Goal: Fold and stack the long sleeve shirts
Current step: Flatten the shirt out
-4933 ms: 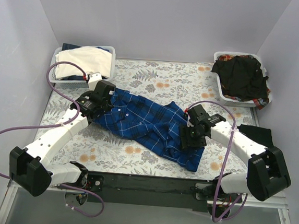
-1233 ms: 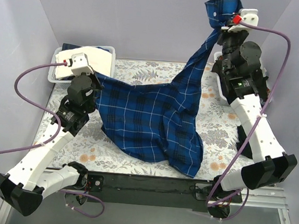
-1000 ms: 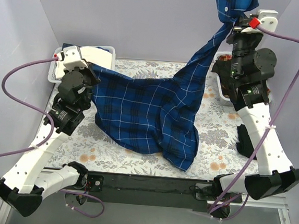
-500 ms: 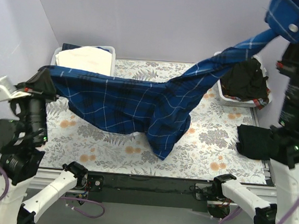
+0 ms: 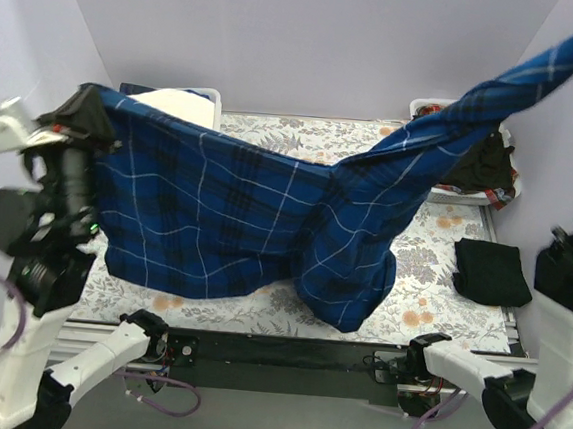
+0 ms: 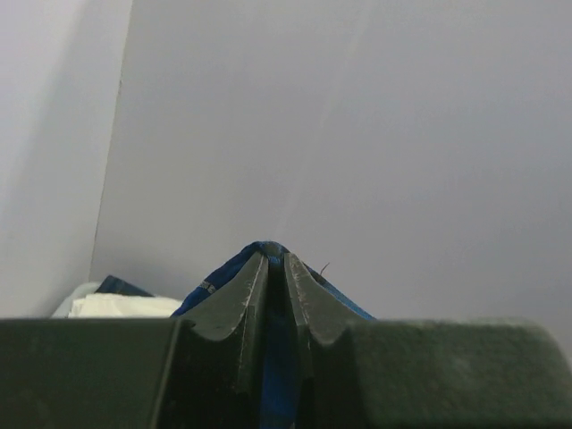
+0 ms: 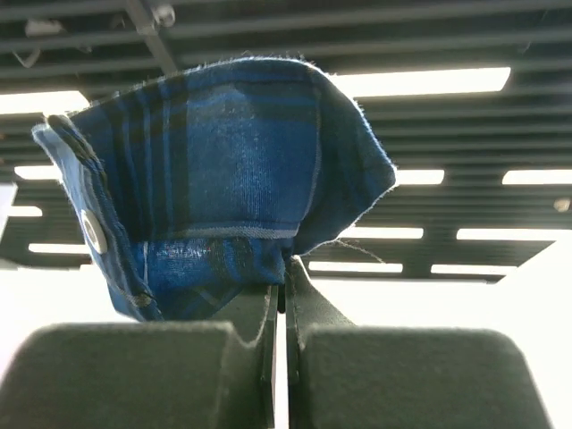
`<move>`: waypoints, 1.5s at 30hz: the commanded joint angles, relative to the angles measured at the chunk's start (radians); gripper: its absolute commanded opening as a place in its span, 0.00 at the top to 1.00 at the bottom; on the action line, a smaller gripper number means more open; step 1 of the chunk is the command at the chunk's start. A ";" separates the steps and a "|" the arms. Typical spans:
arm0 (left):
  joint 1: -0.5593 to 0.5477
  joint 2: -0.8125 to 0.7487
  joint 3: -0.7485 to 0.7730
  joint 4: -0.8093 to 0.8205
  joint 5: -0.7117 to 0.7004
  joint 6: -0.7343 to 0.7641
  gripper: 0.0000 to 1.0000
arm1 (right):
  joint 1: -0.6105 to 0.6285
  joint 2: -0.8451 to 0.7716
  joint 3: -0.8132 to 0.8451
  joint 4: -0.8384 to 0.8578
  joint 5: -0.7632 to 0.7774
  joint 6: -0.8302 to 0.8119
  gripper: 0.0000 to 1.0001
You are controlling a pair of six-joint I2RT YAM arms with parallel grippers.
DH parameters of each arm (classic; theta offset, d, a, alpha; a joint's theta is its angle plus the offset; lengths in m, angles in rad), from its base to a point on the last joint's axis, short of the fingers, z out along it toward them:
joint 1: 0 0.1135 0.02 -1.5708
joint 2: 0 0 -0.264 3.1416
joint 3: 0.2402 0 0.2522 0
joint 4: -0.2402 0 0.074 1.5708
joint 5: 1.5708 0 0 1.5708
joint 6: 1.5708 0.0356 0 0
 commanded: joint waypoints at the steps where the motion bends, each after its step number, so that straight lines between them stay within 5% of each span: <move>1: 0.007 0.181 -0.110 -0.035 -0.014 -0.065 0.88 | -0.004 0.219 0.015 -0.070 0.084 0.011 0.99; 9: 0.063 0.444 -0.402 0.015 -0.012 -0.249 0.90 | -0.027 0.550 -0.160 -0.117 0.144 0.080 0.99; 14: 0.233 0.587 -0.353 0.032 0.084 -0.315 0.94 | -0.057 0.789 -0.059 -0.150 0.098 0.143 0.99; 19: 0.273 0.749 -0.232 0.081 0.143 -0.303 0.94 | -0.059 0.972 0.154 -0.204 0.093 0.152 0.99; 21: 0.278 0.791 -0.193 0.077 0.163 -0.313 0.84 | -0.060 1.032 0.180 -0.218 0.090 0.152 0.98; 23: 0.280 0.831 -0.152 0.063 0.196 -0.323 0.67 | -0.060 1.049 0.179 -0.231 0.105 0.187 0.64; 24: 0.278 0.836 -0.143 0.058 0.203 -0.323 0.48 | -0.060 1.052 0.179 -0.241 0.107 0.195 0.47; 25: 0.280 0.837 -0.135 0.057 0.205 -0.323 0.36 | -0.060 1.051 0.170 -0.251 0.096 0.203 0.17; 27: 0.281 0.827 -0.135 0.052 0.199 -0.323 0.23 | -0.060 1.045 0.163 -0.291 0.091 0.207 0.01; 31: 0.287 0.793 -0.141 0.020 0.190 -0.319 0.13 | -0.062 0.990 0.125 -0.385 0.136 0.213 0.01; 35: 0.298 0.745 -0.167 -0.080 0.174 -0.333 0.12 | -0.060 0.872 -0.043 -0.516 0.160 0.261 0.01; 45: 0.355 0.646 -0.368 -0.363 0.243 -0.476 0.18 | -0.060 0.493 -0.724 -0.853 0.105 0.459 0.03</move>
